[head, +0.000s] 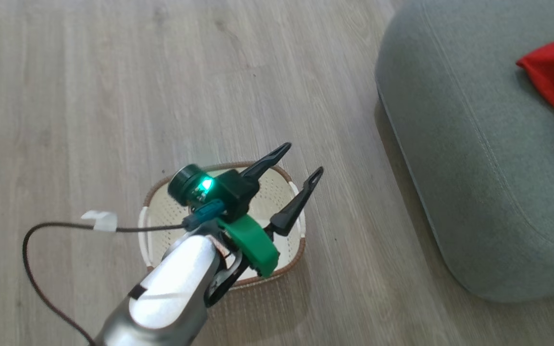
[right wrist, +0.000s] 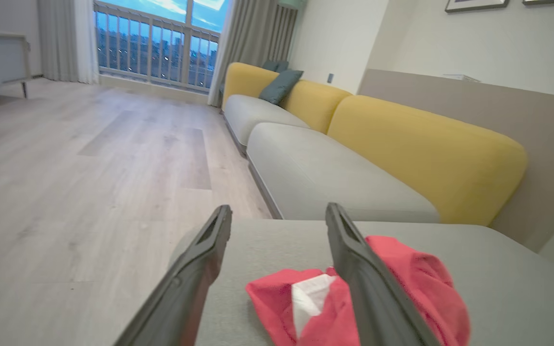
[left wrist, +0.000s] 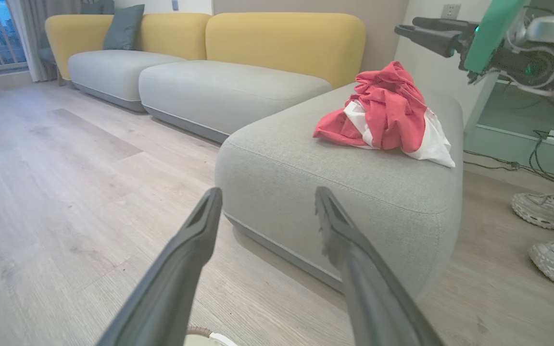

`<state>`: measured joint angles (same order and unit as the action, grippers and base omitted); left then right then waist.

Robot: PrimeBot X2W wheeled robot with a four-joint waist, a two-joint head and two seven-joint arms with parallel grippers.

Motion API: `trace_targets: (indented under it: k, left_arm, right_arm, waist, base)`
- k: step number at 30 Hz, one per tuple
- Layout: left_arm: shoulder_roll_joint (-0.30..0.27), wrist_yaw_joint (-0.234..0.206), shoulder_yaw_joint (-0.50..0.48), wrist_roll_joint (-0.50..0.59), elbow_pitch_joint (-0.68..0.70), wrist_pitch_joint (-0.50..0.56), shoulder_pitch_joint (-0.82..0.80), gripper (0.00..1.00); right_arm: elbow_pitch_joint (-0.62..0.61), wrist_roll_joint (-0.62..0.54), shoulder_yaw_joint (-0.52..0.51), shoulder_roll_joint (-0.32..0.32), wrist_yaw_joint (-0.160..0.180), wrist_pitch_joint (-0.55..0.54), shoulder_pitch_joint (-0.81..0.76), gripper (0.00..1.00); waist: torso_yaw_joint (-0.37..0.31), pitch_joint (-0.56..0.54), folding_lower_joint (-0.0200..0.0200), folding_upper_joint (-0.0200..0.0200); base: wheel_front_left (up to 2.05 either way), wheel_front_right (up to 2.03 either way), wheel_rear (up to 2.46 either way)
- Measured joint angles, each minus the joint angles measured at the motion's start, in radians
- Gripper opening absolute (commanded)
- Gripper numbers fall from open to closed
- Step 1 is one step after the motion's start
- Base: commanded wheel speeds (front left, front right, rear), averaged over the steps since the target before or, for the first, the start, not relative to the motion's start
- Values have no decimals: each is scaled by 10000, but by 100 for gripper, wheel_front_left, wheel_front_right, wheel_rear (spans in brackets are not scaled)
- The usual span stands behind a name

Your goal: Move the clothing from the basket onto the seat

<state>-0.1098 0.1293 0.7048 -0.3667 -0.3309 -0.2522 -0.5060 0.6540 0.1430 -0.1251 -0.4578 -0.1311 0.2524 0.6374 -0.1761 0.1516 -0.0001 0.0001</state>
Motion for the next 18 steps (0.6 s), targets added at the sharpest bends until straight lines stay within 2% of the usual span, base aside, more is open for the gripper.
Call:
trace_targets:
  k: [4,11,12,15,18]
  left_arm:
    - [81,-48,-552,142,-33,0,413,100]
    - [105,-596,-1977,539,-35,0,1081,100]
    - [105,-596,-1977,539,-35,0,1081,100]
    - [56,-963,-2748,809,33,0,1384,100]
    - [42,-1133,-3400,963,65,0,1696,100]
  right_arm:
    - [-775,-25,40,648,0,2,-777,100]
    - [-2011,2,337,1542,0,0,-2058,100]
    - [-2011,2,337,1542,0,0,-2058,100]
    - [-2397,82,522,1887,0,0,-2415,100]
    - [-2592,125,671,2148,0,0,-2638,100]
  waist:
    - [275,-267,0,0]
    - [961,-517,0,0]
    - [961,-517,0,0]
    - [1287,-572,0,0]
    - [1599,-625,0,0]
  base:
    - [0,0,0]
    - [0,0,0]
    - [0,0,0]
    - [0,0,0]
    - [0,0,0]
